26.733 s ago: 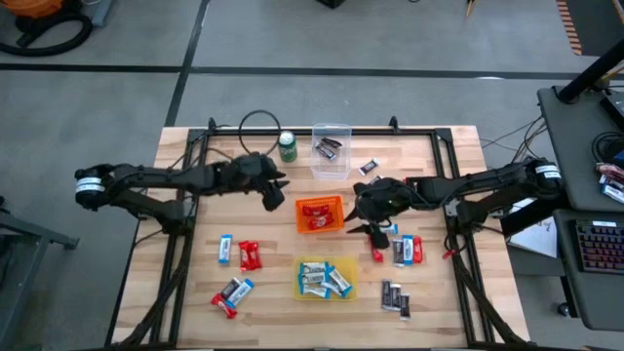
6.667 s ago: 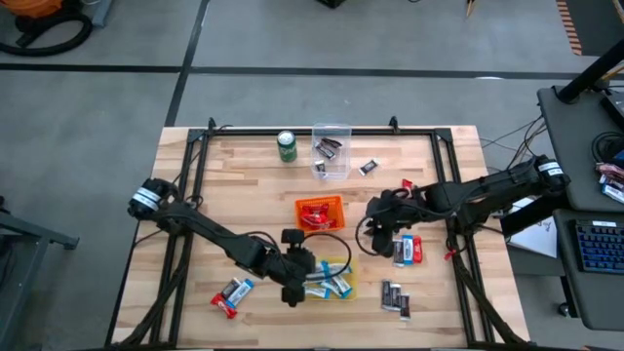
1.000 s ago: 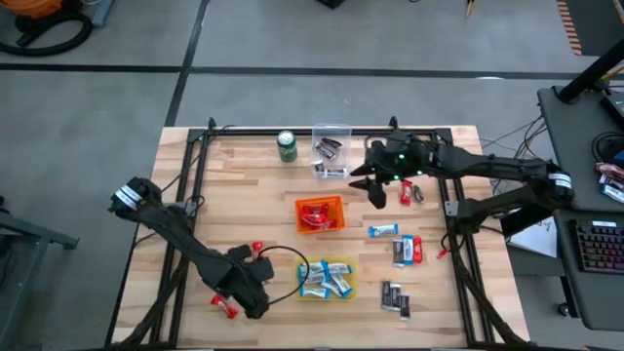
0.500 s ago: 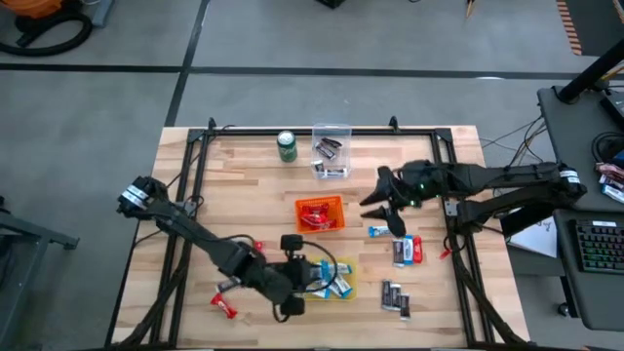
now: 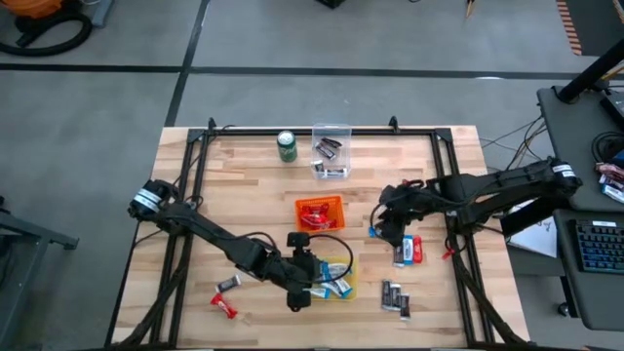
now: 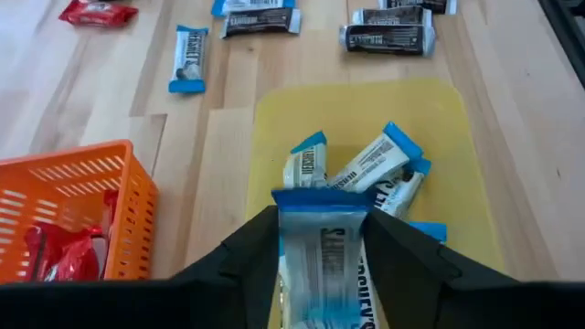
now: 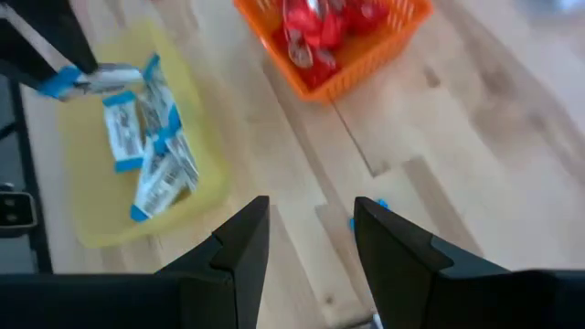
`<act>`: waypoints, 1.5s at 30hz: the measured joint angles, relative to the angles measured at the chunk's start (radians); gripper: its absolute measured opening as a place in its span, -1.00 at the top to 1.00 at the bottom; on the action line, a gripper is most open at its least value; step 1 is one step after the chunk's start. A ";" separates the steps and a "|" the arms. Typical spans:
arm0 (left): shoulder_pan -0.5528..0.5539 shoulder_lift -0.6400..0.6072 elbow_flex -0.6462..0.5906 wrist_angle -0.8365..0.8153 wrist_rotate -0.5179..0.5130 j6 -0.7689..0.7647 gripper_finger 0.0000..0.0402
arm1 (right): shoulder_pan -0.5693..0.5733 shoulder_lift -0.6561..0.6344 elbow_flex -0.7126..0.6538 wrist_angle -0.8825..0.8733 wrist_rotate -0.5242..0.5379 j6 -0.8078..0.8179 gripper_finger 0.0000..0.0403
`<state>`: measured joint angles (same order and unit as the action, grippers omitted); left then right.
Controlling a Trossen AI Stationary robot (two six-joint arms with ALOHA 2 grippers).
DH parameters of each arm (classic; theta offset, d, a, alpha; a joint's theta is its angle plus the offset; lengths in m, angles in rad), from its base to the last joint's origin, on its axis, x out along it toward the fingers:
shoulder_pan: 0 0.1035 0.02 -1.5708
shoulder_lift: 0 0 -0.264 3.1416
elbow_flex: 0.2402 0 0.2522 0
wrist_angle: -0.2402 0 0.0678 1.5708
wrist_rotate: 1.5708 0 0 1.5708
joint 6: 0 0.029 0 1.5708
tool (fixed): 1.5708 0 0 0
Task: Sort candy
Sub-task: Put the white candy into the yellow bin
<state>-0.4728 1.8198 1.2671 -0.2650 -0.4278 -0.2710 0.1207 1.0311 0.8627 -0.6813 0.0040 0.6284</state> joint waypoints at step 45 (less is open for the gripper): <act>-0.162 -0.366 -0.302 0.341 -0.115 0.340 0.17 | 0.115 0.306 -0.362 0.360 0.229 -0.284 0.45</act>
<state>-0.6350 1.4539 0.9646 0.0759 -0.5426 0.0685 0.2354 1.3373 0.5010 -0.3212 0.2329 0.3445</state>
